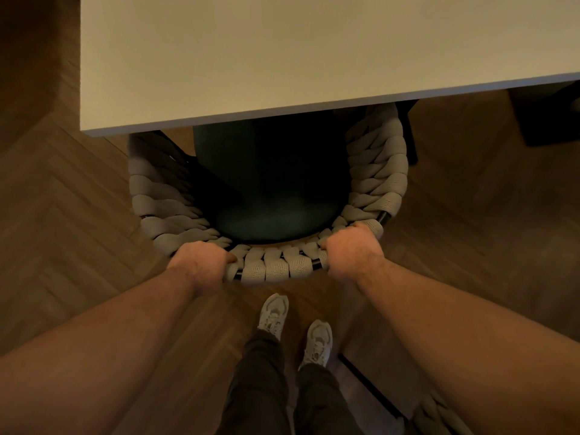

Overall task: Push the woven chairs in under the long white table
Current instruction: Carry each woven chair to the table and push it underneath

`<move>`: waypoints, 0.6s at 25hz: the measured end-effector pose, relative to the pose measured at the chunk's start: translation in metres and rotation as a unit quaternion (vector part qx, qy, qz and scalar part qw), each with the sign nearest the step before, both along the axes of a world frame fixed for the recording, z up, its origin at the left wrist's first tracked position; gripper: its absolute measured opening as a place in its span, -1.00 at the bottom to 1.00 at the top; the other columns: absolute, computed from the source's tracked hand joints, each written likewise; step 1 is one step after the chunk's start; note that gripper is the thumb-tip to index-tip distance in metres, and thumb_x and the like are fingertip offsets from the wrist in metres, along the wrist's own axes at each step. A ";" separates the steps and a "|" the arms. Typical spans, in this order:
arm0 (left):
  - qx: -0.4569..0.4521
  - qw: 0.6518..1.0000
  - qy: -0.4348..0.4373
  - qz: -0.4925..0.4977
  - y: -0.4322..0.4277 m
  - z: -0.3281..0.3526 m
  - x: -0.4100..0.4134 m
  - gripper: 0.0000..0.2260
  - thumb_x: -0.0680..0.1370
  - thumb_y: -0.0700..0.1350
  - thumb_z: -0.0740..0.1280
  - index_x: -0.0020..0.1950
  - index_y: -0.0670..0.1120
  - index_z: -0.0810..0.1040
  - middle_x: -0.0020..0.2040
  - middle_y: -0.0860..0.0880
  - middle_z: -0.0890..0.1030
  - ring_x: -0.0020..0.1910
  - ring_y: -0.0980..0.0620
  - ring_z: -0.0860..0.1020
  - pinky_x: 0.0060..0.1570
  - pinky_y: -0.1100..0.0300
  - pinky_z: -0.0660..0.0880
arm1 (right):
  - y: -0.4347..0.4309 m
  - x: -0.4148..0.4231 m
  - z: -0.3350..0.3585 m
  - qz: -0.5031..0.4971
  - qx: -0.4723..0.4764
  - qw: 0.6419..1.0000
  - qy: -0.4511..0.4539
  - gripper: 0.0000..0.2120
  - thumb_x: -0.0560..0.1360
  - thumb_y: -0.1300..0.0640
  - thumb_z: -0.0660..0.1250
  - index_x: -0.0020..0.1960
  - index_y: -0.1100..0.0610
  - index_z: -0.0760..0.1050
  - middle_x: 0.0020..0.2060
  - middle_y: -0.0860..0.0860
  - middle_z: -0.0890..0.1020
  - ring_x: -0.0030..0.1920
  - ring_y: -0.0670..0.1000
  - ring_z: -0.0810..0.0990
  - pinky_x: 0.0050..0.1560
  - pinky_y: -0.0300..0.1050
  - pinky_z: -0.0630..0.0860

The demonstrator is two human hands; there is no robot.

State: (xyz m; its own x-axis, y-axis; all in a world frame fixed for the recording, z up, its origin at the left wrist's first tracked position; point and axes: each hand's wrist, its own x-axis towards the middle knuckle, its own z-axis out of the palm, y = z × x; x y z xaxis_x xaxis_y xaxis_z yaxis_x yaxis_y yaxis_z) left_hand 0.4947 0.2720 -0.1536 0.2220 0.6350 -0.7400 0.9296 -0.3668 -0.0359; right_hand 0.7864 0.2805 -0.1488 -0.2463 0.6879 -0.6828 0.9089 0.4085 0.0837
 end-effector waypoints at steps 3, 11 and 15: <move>0.000 1.000 -0.004 0.007 -0.003 -0.003 0.005 -0.62 0.60 0.01 0.31 0.39 0.34 0.49 0.01 0.14 0.57 -0.04 0.05 0.51 -0.04 0.08 0.48 | -0.002 0.005 -0.003 -0.009 -0.002 1.000 -0.003 -0.80 0.57 -0.10 0.33 0.15 -0.12 0.59 -0.06 -0.07 0.64 0.07 0.04 0.61 0.35 0.12 0.36; 0.005 1.000 0.001 0.029 -0.013 0.001 0.014 -0.62 0.59 -0.03 0.36 0.37 0.28 0.50 0.07 0.12 0.60 0.04 0.05 0.55 0.11 0.04 0.52 | -0.024 0.012 0.001 -0.037 0.047 0.997 0.038 -0.57 0.62 -0.08 0.33 0.47 -0.05 0.47 0.39 0.01 0.57 0.46 0.12 0.45 0.64 0.24 0.07; -0.025 0.999 -0.006 0.027 -0.011 0.015 0.020 -0.67 0.53 0.01 0.38 0.30 0.20 0.52 0.02 0.11 0.56 -0.01 0.05 0.53 0.07 0.08 0.51 | -0.049 0.016 0.015 -0.122 0.063 0.982 0.128 -0.48 0.64 0.06 0.30 0.59 -0.01 0.36 0.54 0.01 0.44 0.61 0.10 0.26 0.68 0.18 -0.05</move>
State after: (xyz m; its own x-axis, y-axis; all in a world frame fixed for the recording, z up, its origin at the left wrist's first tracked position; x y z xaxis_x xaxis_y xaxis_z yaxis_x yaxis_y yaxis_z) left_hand 0.5148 0.2607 -0.1382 0.1981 0.6082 -0.7687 0.9480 -0.3181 -0.0074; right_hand 0.8026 0.2311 -0.1337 -0.2155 0.8232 -0.5252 0.9765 0.1766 -0.1239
